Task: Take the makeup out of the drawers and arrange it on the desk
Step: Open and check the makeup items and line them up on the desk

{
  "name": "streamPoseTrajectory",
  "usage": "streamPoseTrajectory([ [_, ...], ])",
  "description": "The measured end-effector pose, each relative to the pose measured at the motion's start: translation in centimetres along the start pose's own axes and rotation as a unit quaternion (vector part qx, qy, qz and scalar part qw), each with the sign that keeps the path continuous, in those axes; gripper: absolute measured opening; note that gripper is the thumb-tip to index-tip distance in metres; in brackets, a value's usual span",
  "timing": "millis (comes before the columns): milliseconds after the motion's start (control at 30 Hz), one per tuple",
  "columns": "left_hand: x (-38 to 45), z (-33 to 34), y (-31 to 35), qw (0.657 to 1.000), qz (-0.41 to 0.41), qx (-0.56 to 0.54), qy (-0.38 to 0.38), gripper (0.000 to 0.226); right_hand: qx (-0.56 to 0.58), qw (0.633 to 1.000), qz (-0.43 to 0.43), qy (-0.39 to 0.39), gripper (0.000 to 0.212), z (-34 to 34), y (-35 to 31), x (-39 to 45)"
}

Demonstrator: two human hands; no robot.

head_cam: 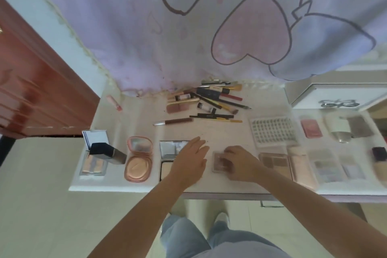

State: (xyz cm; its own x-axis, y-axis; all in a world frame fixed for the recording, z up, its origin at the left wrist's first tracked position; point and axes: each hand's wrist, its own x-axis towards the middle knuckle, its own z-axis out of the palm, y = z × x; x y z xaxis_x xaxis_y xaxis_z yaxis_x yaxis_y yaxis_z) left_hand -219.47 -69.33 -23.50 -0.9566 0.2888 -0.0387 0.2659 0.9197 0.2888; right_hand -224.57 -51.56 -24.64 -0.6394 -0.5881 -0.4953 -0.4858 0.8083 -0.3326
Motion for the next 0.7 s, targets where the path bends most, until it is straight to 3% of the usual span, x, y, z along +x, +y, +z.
streamPoseTrajectory([
  [100, -0.6, -0.6, 1.0, 0.994, -0.061, -0.080, -0.049, 0.052, 0.129, 0.991, -0.016, 0.037, 0.071, -1.6, 0.3, -1.4],
  [167, -0.9, -1.3, 1.7, 0.955, -0.150, -0.227, -0.121, 0.070, 0.208, 0.975, -0.038, 0.061, 0.057, -3.1, 0.5, -2.8],
  [200, -0.8, -1.8, 2.3, 0.927, -0.178, -0.307, -0.122, 0.073, 0.236, 0.968, -0.057, 0.070, 0.054, -4.0, 0.4, -3.5],
  [300, -0.3, -4.0, 4.0, 0.869, -0.172, -0.459, -0.067, 0.044, 0.260, 0.953, -0.117, 0.104, 0.069, -5.5, -0.1, -4.7],
  [367, -0.1, -4.9, 4.7, 0.847, -0.174, -0.499, -0.047, 0.041, 0.254, 0.949, -0.139, 0.121, 0.067, -5.8, -0.4, -4.9],
  [500, -0.1, -5.0, 5.4, 0.815, -0.188, -0.547, -0.015, 0.060, 0.287, 0.933, -0.142, 0.167, 0.045, -5.4, -0.3, -6.0],
  [700, -0.9, -4.4, 5.9, 0.786, -0.206, -0.582, -0.019, 0.068, 0.379, 0.904, -0.115, 0.160, 0.050, -5.0, 0.1, -6.9],
])
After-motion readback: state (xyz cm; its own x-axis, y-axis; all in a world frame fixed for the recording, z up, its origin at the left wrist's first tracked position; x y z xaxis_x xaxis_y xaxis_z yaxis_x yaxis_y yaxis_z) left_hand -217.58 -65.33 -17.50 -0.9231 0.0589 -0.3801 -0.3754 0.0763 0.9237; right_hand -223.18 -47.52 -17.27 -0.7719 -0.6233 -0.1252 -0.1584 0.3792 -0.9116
